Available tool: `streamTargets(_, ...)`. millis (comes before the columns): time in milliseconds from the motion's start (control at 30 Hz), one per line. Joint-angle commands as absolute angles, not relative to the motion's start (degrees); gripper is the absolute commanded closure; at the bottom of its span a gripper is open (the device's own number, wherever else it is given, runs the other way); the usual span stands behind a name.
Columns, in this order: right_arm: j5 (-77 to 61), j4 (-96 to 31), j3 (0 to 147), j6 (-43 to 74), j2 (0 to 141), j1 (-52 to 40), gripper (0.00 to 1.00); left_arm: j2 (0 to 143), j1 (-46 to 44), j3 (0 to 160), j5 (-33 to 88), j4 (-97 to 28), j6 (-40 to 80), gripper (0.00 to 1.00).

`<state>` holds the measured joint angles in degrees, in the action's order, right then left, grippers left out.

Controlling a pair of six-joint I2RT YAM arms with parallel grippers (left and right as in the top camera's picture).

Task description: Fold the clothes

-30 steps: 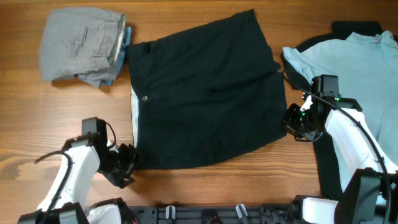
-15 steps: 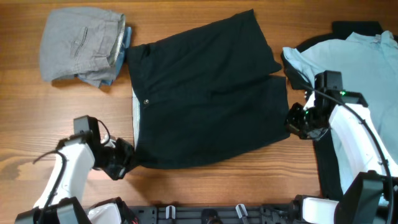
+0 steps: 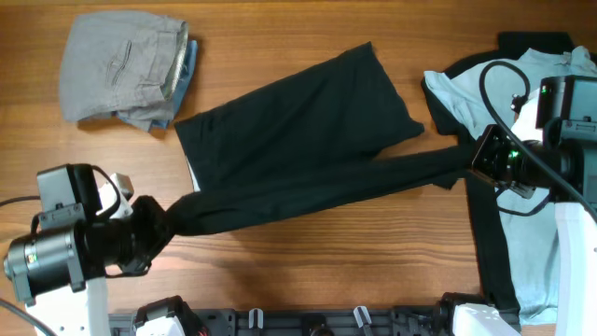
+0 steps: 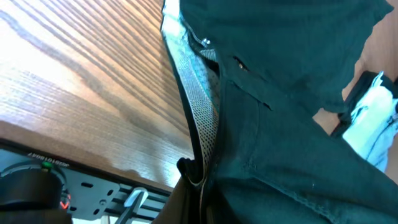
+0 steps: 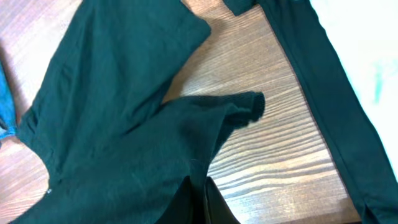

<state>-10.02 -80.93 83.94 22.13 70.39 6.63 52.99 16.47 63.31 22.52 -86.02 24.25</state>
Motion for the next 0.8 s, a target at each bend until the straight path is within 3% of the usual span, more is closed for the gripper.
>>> streamTargets(0, -2.6, -76.6, 85.3, 21.2, 71.9, 7.6, 0.95, 52.7, 17.1, 63.9, 13.4, -84.5, 23.1, 0.96)
streamTargets(233, -13.0, -59.7, 85.1, 21.0, 84.2, 7.6, 0.94, 59.3, 17.1, 63.9, 12.8, -74.0, 24.2, 0.96)
streamTargets(600, -27.0, -23.5, 85.1, 21.0, 105.6, 4.7, 0.96, 85.6, 17.1, 63.9, 10.0, -54.7, 24.2, 0.92)
streamTargets(733, -26.8, -17.5, 85.1, 21.2, 110.3, 3.1, 0.95, 91.0, 15.2, 63.9, 10.2, -47.0, 24.2, 0.66)
streamTargets(767, -26.6, -16.5, 85.1, 21.2, 111.3, 3.0, 0.78, 92.5, 14.0, 63.9, 10.2, -45.1, 24.2, 0.44)
